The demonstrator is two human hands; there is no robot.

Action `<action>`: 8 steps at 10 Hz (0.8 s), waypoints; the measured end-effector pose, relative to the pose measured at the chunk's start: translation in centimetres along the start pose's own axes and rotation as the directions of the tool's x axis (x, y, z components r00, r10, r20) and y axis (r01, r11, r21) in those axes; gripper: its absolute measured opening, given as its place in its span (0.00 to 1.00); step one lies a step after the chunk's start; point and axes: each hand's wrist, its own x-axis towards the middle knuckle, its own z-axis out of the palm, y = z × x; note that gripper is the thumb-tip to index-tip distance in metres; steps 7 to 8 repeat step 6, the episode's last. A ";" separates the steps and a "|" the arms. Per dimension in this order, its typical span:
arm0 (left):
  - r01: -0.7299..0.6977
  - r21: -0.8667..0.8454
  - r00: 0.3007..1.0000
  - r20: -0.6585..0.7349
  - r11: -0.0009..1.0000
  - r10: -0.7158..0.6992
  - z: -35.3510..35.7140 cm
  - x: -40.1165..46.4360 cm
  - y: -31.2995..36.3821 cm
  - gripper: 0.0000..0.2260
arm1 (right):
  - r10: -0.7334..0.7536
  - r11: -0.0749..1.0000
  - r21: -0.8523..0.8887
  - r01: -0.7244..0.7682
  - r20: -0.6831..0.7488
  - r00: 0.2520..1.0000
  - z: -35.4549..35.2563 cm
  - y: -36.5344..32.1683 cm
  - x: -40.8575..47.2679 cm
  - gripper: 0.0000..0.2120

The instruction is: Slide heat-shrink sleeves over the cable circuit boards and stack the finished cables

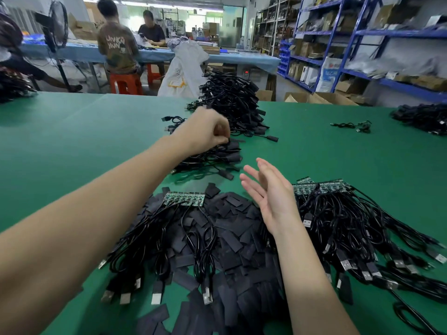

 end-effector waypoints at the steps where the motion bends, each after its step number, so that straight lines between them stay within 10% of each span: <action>1: 0.020 0.058 0.997 0.074 0.998 -0.024 3.7 -1.1 -2.1 0.04 | 0.012 0.998 -0.068 -0.012 -0.004 1.000 -0.2 0.1 0.1 0.09; 8: 0.245 -0.132 0.960 -0.105 0.960 -0.260 6.5 -5.9 -1.9 0.08 | 0.024 0.988 -0.154 -0.028 -0.030 0.999 -0.5 0.6 0.8 0.07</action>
